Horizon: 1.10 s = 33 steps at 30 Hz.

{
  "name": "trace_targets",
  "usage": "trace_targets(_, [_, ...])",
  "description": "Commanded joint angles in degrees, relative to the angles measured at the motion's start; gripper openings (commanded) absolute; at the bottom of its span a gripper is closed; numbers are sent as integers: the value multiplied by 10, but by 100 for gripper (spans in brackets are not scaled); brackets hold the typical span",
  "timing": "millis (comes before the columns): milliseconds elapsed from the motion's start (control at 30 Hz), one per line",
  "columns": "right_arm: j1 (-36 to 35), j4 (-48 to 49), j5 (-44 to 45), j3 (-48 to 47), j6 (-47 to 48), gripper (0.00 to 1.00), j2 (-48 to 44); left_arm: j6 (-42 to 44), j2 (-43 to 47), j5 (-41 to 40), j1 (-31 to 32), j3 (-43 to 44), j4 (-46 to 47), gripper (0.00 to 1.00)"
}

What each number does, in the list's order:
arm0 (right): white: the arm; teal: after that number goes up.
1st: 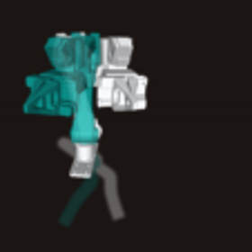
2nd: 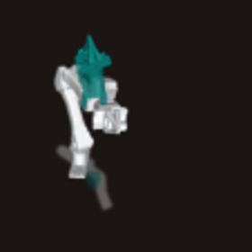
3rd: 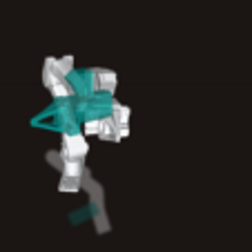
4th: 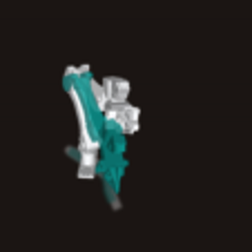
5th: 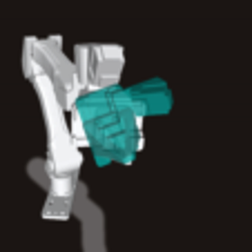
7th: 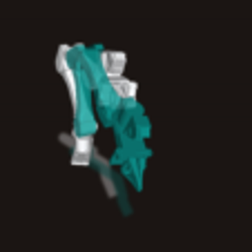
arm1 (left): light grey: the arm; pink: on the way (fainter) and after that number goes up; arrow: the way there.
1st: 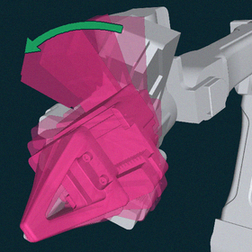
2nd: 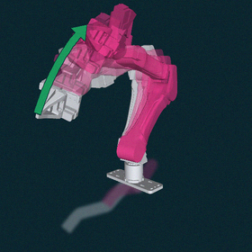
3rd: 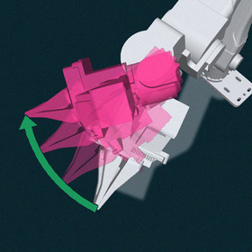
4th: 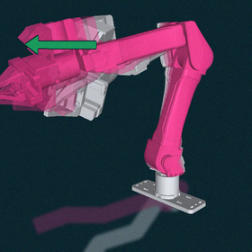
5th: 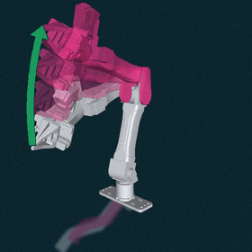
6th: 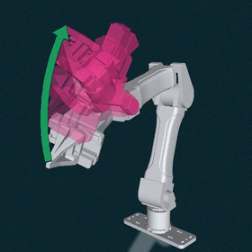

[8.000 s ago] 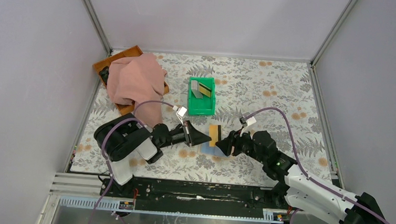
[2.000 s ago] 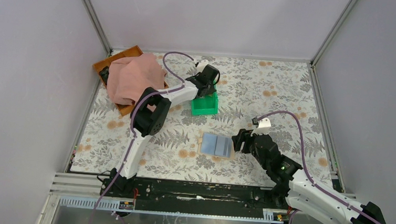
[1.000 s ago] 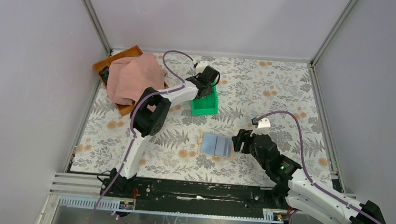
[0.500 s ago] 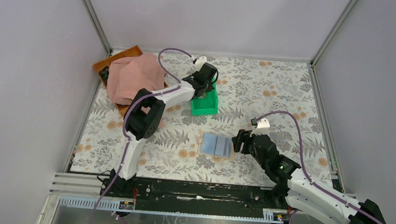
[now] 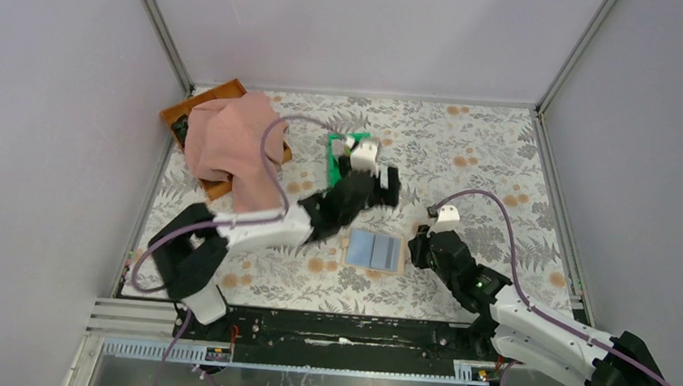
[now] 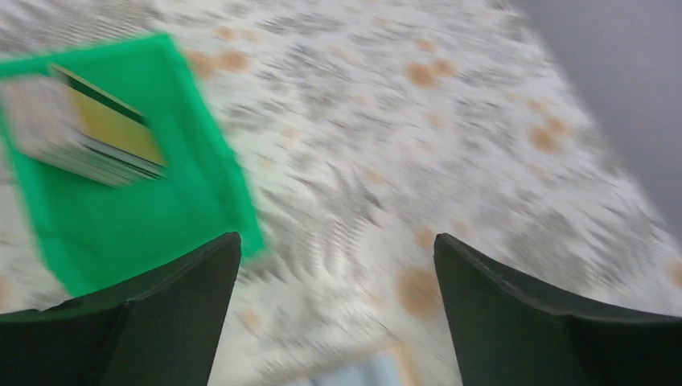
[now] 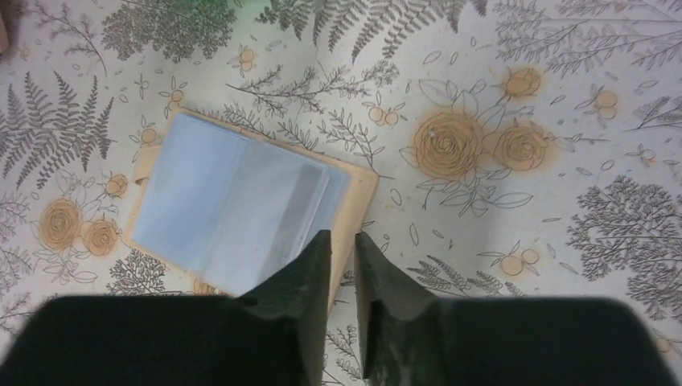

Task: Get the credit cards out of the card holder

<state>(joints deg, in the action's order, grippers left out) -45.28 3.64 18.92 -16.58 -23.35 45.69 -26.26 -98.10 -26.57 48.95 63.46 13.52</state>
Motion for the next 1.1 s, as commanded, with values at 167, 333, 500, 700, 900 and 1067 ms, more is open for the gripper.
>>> trace_targets(167, [3,21,-51,-24,-23,2,41,-92,140,126,48,-312,245,0])
trace_targets(333, [3,57,-91,-13,-55,0,54,-93,148,107,51,-368,218,0])
trace_targets(500, [3,85,-104,-7,-78,0,98,-85,140,112,51,-381,186,0])
trace_targets(700, [2,99,-101,-5,-99,0,138,-91,101,148,52,-380,192,0])
trace_targets(900, [2,91,-93,0,-98,0,137,-105,48,177,51,-368,211,0])
trace_targets(1067, [2,86,-90,-1,-95,0,148,-106,24,178,52,-365,214,0])
